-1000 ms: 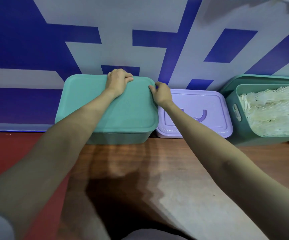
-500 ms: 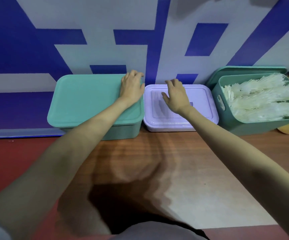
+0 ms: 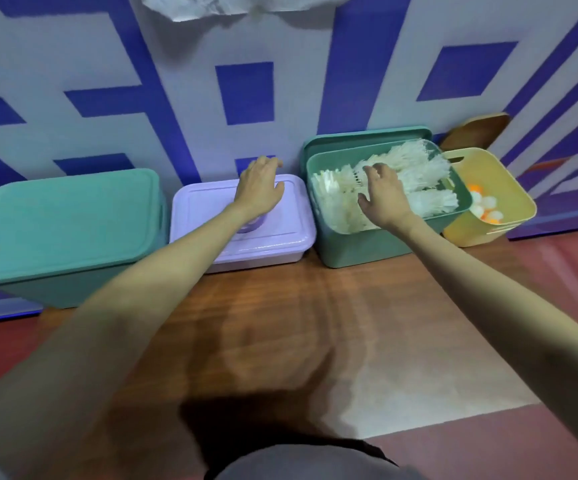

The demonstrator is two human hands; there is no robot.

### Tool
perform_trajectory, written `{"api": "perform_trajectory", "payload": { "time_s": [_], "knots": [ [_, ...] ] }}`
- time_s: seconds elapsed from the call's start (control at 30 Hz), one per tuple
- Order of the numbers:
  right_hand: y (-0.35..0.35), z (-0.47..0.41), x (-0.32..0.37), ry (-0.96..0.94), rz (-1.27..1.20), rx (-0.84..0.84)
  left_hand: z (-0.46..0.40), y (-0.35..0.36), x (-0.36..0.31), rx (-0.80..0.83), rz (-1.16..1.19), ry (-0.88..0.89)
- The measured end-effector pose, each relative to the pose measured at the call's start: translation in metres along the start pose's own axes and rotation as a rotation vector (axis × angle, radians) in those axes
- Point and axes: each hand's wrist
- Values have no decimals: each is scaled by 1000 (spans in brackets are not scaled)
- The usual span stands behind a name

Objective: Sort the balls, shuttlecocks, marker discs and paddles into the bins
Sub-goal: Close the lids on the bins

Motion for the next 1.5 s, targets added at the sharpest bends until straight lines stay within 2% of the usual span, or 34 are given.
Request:
{"api": "perform_trajectory", "payload": {
  "time_s": [0.17,0.37,0.6,0.97,1.37,1.5],
  "knots": [
    [-21,-4,-66,-27,-10,24,-18,29,-67,-16,21,-28],
    [-34,-28,-109,-93,-19,58,-28,44,-96,-27,6,-79],
    [-44,-67,-123,-141,-8,32,-62,38,-96,-38,-49,-128],
    [-32,-140,-139,-195,78,27,-125,48,-85,-68,-134,-76],
    [-8,-164,-139,-253,282,-36,-132,79,-71,-212,-351,12],
    [-24,-161,-131,-226,261,-113,-133,66,-73,-299,-286,-16]
  ]
}}
Point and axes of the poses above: each hand's wrist, its own z-axis away from the middle knuckle, its own y-axis out of the palm, x = y × z, and after that the axes turned 1 degree about -y, right-handed
